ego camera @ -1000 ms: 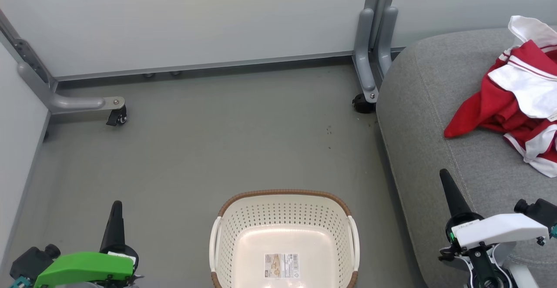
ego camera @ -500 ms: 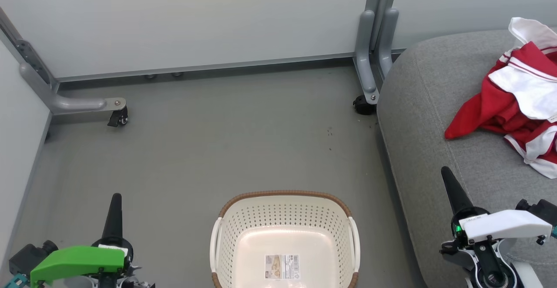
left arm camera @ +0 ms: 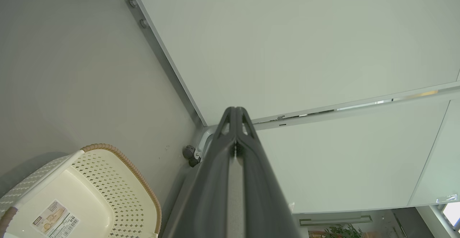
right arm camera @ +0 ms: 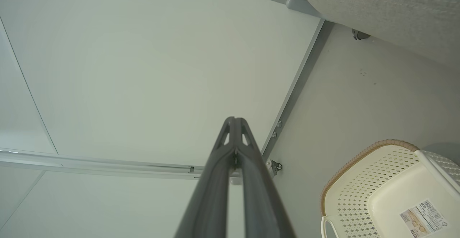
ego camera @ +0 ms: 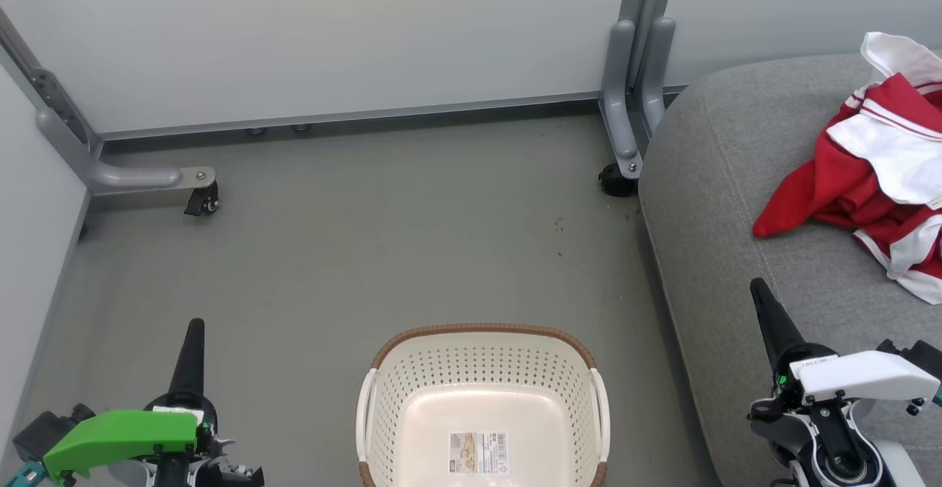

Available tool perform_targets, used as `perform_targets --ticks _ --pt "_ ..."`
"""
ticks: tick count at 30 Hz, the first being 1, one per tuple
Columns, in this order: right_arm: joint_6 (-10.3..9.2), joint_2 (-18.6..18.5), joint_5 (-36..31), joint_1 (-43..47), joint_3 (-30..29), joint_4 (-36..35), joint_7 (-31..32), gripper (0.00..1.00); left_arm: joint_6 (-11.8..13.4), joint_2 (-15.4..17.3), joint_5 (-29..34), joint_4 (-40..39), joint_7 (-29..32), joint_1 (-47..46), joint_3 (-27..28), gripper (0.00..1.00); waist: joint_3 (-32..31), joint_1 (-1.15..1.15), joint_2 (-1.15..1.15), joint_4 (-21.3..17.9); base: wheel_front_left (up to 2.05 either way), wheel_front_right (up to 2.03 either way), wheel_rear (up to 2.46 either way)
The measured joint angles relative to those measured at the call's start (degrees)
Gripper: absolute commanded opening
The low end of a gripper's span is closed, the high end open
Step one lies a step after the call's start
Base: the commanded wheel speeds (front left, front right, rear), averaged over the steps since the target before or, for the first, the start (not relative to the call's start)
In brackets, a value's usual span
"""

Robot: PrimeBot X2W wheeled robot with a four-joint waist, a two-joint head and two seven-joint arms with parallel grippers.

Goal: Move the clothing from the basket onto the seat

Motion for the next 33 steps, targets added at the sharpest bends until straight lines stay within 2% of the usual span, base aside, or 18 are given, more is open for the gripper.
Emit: perform_targets --ticks 33 --pt "0.00 0.2 13.3 -2.3 -1.9 3.2 1.8 0.00 -0.9 -1.1 -12.9 1.0 3.5 -2.7 1.8 0.00 -0.6 0.00 0.00 0.4 0.00 0.00 0.00"
